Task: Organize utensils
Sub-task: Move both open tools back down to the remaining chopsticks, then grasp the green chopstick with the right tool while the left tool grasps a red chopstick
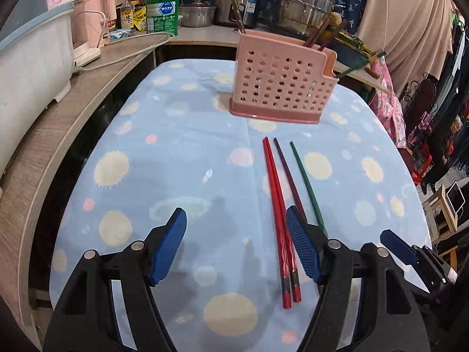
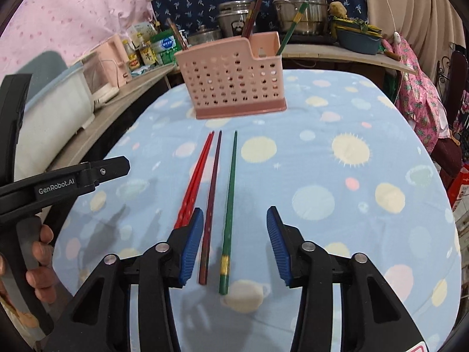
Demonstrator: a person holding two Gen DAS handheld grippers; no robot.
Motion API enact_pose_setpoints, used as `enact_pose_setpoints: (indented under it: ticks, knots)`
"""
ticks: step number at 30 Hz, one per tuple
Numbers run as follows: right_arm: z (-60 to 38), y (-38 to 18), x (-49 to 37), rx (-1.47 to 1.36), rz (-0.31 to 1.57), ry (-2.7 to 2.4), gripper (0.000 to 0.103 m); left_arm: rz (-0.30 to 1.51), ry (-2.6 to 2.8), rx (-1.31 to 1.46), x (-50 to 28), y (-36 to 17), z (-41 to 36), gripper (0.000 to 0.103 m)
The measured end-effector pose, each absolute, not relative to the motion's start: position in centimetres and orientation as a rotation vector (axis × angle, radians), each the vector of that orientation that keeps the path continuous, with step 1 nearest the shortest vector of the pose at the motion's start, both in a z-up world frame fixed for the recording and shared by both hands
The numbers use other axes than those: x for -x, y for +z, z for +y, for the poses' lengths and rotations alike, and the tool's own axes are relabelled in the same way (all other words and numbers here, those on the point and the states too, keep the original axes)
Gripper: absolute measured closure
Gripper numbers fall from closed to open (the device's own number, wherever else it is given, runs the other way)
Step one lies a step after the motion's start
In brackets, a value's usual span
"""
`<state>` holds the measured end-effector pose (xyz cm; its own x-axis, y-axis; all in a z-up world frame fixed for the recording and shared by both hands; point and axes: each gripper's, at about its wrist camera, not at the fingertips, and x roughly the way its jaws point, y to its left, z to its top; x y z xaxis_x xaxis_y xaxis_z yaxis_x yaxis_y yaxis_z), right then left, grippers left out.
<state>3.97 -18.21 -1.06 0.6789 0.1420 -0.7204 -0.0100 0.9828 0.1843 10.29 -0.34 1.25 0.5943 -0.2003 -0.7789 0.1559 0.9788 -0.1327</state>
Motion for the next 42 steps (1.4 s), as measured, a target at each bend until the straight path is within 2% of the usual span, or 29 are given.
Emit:
enact_pose_setpoints:
  ticks: [2,4,17,23,26,42]
  knots:
    - [-17.9,-2.0,-3.6,-0.161,0.839,0.083,0.066,0.925,-0.206,0.046,-9.8,0.5,-0.6,0.036]
    - [-17.7,-2.7,-3.4,-0.161,0.859,0.086,0.073,0.937,-0.210,0.043,-9.3,0.0,-0.7,0.036]
    - [-16.6,-5.1,-2.9,-0.147,0.926,0.105,0.090,0.973,-0.212,0.004,-7.7,-2.0,-1.6,0.036]
    - [-16.2,-5.6,-2.5,-0.130,0.935,0.106,0.091,0.988,-0.219,0.007,-7.2,-2.5,-1.6,0.036]
    - [-16.5,-5.7,-2.5,-0.132,0.935,0.100,0.096,0.995,-0.222,0.003,-6.9,-2.7,-1.7,0.036]
    - [-18.4,-5.7,-0.9,-0.181,0.932,0.052,0.096,1.021,-0.271,-0.023,-5.5,-4.0,-3.5,0.036]
